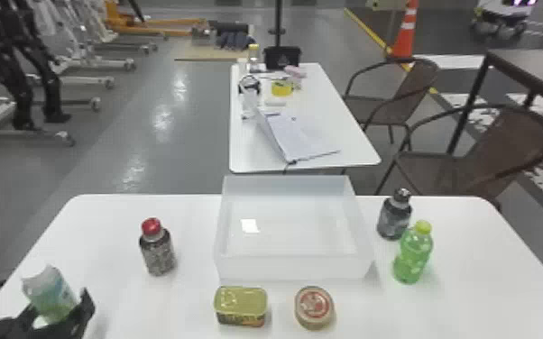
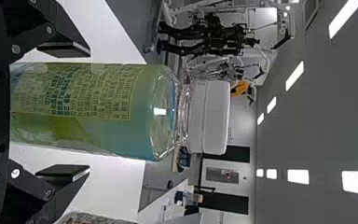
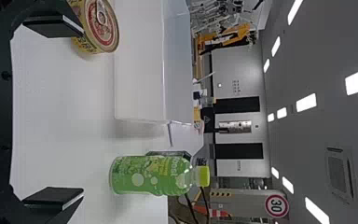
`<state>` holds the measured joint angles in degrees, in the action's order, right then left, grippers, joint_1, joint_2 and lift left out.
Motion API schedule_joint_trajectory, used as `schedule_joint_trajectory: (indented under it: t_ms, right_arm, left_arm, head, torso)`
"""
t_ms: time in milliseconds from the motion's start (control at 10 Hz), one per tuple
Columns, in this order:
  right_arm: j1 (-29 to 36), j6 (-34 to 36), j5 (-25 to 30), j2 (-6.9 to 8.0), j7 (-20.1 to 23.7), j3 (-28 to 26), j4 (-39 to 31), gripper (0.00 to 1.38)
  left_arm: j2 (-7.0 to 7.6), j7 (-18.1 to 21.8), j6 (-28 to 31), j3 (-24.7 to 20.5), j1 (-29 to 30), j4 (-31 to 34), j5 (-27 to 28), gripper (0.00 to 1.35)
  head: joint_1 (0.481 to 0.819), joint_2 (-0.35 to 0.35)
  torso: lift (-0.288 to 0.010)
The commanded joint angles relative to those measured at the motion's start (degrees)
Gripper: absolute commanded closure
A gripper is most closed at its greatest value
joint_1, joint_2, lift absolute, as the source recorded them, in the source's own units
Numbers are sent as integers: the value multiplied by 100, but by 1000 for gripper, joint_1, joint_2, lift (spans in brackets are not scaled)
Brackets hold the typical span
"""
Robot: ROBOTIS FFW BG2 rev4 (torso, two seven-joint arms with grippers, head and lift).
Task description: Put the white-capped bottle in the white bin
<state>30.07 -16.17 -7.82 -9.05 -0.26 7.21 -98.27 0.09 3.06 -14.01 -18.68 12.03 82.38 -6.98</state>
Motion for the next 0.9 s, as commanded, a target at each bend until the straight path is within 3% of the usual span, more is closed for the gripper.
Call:
schedule_joint_trajectory:
  t_ms: [0,200,500,800]
  right_arm:
    - [-1,0,0,0,0,0,1,93]
    - [-1,0,0,0,8,0,1,93]
    - [-1,0,-9,0,0,0,1,93]
    - [-1,9,-26,0,0,0,10,93]
  left_arm:
    - [-24,-33,-137,-22,19,-64,-5,845]
    - [-24,-33,-128,4,10,-64,3,976]
    - [-24,11,-480,136,10,-20,-32,976]
    - [-24,151,-330,795,204,1245,-339,976]
  head:
    - [549,0]
    - [549,0]
    - [549,0]
    - [549,0]
  torso:
    - [-100]
    - [-100]
    - [-100]
    - [-100]
